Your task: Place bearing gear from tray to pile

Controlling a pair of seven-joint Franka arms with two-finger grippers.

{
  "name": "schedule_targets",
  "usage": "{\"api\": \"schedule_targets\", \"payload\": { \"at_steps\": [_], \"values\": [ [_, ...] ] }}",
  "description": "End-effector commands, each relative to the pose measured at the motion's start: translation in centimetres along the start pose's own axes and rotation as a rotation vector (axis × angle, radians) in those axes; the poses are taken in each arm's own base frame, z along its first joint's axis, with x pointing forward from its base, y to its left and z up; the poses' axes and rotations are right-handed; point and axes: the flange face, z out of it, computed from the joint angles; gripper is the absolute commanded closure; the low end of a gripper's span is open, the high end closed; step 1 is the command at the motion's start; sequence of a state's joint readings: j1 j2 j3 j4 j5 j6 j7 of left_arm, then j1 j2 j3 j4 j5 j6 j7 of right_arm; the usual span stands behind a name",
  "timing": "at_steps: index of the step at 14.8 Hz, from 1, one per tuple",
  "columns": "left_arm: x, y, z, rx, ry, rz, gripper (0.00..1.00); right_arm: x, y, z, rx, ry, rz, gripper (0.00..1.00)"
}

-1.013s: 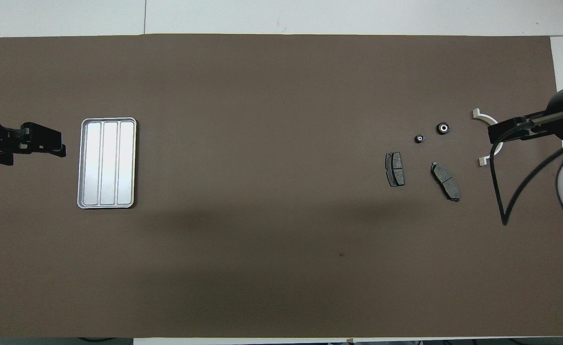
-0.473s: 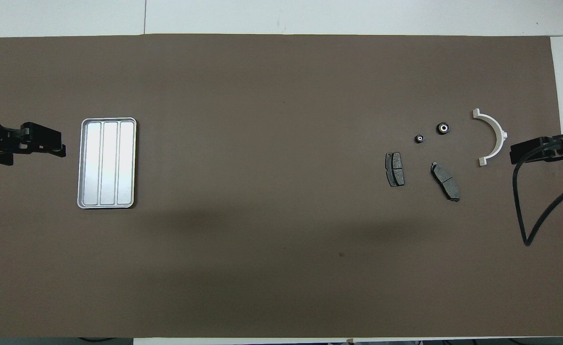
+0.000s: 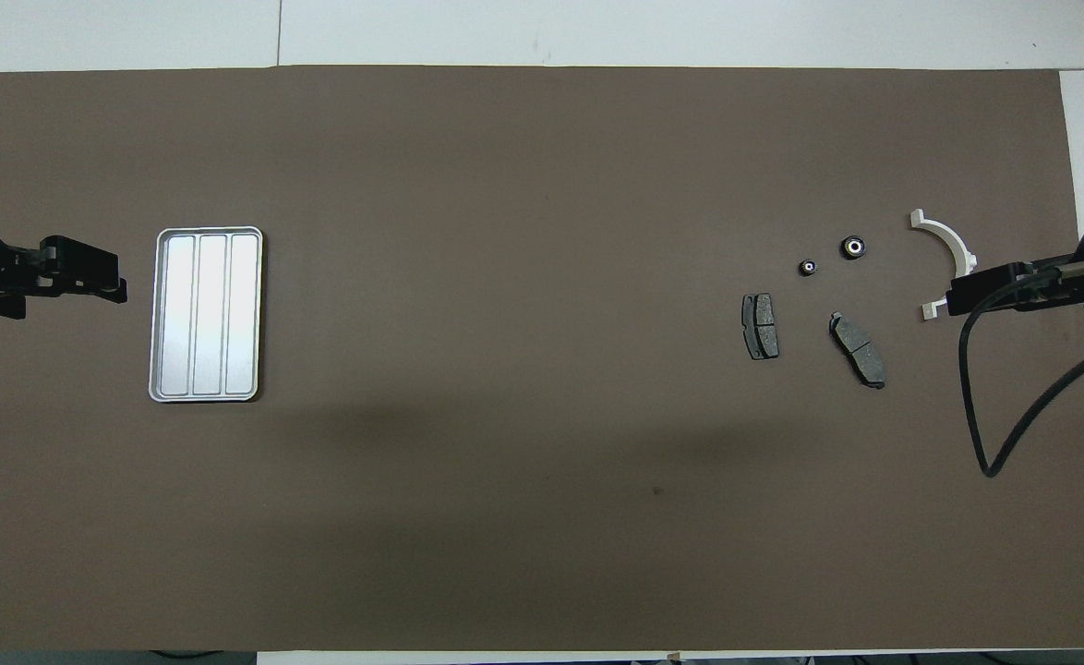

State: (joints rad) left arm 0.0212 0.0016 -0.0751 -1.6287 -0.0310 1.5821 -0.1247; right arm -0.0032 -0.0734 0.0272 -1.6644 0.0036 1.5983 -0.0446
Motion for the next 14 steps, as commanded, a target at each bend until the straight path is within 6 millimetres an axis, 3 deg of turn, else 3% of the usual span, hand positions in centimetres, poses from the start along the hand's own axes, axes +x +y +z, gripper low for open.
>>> {"api": "schedule_targets", "payload": {
  "at_steps": [1, 14],
  "values": [
    [-0.32, -0.06, -0.33, 0.005, 0.01, 0.007, 0.0, -0.47, -0.21, -0.06, 0.02, 0.013, 0.022, 0.0],
    [-0.3, -0.06, -0.35, 0.004, 0.012, 0.007, 0.0, -0.62, -0.01, -0.06, 0.016, 0.005, 0.097, 0.0]
  ]
}}
